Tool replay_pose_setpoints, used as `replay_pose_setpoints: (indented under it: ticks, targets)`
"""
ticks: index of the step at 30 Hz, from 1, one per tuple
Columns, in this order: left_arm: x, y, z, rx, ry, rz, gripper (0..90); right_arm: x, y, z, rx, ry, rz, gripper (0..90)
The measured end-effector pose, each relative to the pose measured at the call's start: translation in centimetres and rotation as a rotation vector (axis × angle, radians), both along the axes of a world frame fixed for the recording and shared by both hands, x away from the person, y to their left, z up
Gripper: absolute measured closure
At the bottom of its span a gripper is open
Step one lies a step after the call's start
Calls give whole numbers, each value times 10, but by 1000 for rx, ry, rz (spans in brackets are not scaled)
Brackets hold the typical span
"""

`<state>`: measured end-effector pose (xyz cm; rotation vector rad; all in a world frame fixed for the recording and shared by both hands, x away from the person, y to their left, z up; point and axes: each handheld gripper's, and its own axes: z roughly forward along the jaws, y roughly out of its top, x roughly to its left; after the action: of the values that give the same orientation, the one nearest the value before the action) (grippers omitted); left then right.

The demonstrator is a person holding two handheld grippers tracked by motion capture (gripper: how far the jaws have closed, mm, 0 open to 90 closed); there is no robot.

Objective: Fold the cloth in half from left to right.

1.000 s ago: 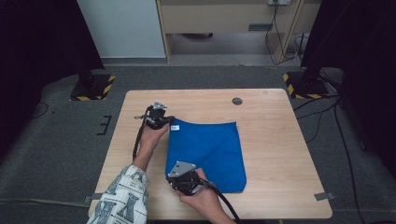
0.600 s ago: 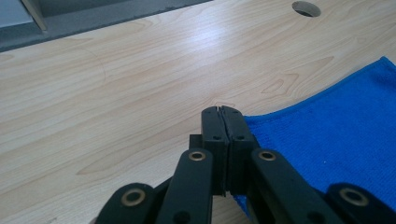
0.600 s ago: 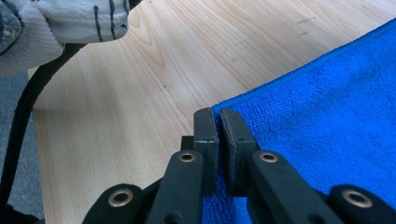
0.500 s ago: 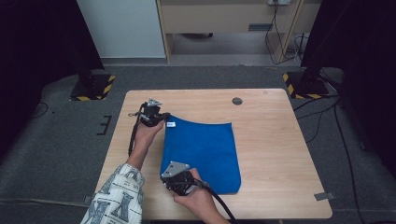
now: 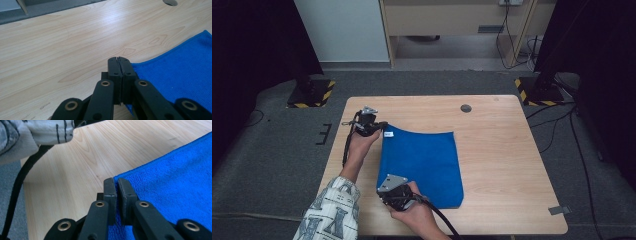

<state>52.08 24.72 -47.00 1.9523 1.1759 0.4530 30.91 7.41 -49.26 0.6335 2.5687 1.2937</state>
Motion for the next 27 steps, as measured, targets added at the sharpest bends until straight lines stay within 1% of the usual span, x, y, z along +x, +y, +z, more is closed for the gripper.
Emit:
replay_pose_setpoints:
  ticks: [4,6,7,8,11,12,15,16,18,24,27]
  targets:
    - [-2,10,1,-13,1,19,888,0,12,0,8,-4,6,855]
    - [-2,12,0,-34,7,31,888,0,17,0,15,-5,6,855]
    - [-3,11,-1,-36,12,31,888,1,18,0,19,-5,1,855]
    - [-2,10,-1,-30,15,31,888,1,19,-1,19,-6,2,855]
    - [-2,4,-2,-37,10,29,888,2,17,-2,17,-6,-7,854]
    - [-2,2,-1,-32,6,24,888,3,15,-2,17,-4,-8,854]
    - [0,-5,-2,-36,-1,23,888,2,7,-3,20,-7,-23,854]
    - [0,-8,-3,-38,1,23,888,2,3,-4,19,-6,-29,855]
    - [2,-15,-4,-26,6,19,888,0,-5,-6,28,-4,-39,856]
    - [5,-45,-5,-20,3,-11,888,0,-34,-11,42,16,-72,857]
    - [8,-61,-7,-14,13,-29,888,1,-46,-12,28,19,-91,857]
